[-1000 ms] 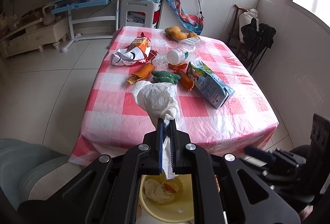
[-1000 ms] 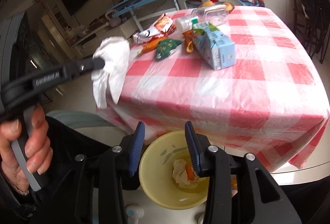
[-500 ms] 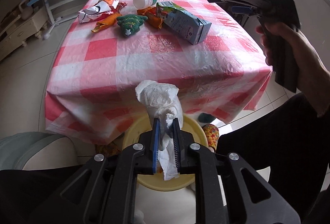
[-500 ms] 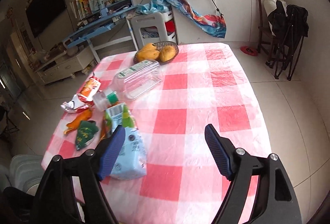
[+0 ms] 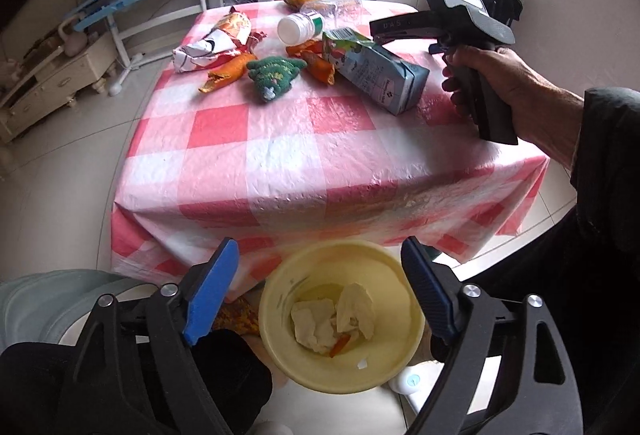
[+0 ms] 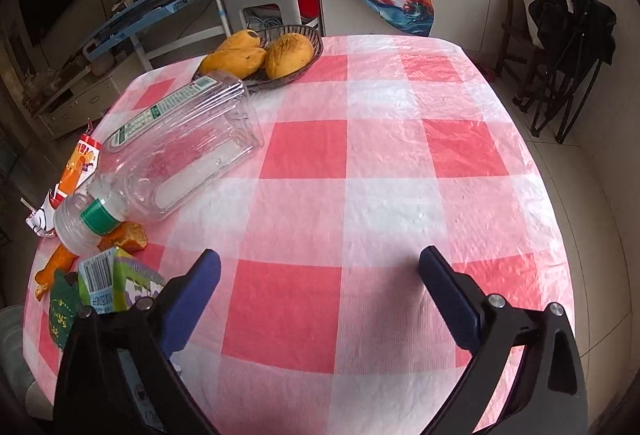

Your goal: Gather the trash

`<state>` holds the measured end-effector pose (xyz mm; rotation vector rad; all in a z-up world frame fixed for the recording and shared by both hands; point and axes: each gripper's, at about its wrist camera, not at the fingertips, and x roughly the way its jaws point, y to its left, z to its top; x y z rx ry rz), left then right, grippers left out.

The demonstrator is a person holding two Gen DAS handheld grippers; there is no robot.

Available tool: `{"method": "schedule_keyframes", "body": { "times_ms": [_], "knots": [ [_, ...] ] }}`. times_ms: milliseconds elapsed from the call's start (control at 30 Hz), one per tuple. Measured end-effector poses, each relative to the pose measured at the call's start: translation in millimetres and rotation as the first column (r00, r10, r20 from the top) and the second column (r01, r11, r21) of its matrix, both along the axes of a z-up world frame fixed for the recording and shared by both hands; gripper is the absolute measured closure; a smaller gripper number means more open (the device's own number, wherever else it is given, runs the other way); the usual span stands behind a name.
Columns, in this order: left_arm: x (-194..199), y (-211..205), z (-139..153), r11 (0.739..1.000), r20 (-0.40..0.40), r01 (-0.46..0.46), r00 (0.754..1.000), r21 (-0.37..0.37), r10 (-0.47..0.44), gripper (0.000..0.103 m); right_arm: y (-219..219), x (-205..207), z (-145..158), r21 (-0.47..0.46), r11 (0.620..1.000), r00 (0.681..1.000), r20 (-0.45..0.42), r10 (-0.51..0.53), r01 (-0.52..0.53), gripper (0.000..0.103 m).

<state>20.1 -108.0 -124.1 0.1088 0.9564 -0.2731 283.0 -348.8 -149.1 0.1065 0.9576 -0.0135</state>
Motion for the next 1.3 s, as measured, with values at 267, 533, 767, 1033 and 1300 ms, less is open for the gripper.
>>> {"method": "schedule_keyframes", "body": {
  "times_ms": [267,533,767,1033,1300],
  "knots": [
    [6,14,5,0.996,0.0,-0.076,0.997,-0.055,0.076,0.016,3,4,-1,-0.055,0.998,1.0,-0.022,0.002,-0.004,0.006],
    [10,19,2,0.99,-0.015,-0.128,0.992,-0.067,0.127,0.013,3,3,-1,-0.055,0.998,1.0,-0.022,0.002,-0.004,0.006],
    [13,12,-9,0.99,-0.047,-0.137,0.99,-0.013,0.137,0.013,4,4,-1,-0.056,0.998,1.0,-0.021,0.002,-0.003,0.006],
    [7,7,-9,0.994,-0.041,-0.108,0.993,0.002,0.108,0.013,4,3,-1,-0.056,0.998,1.0,-0.021,0.002,-0.003,0.006],
    [16,9,-14,0.992,-0.074,-0.118,0.991,-0.035,0.115,0.013,4,4,-1,-0.056,0.998,1.0,-0.021,0.002,-0.003,0.006]
  ]
}}
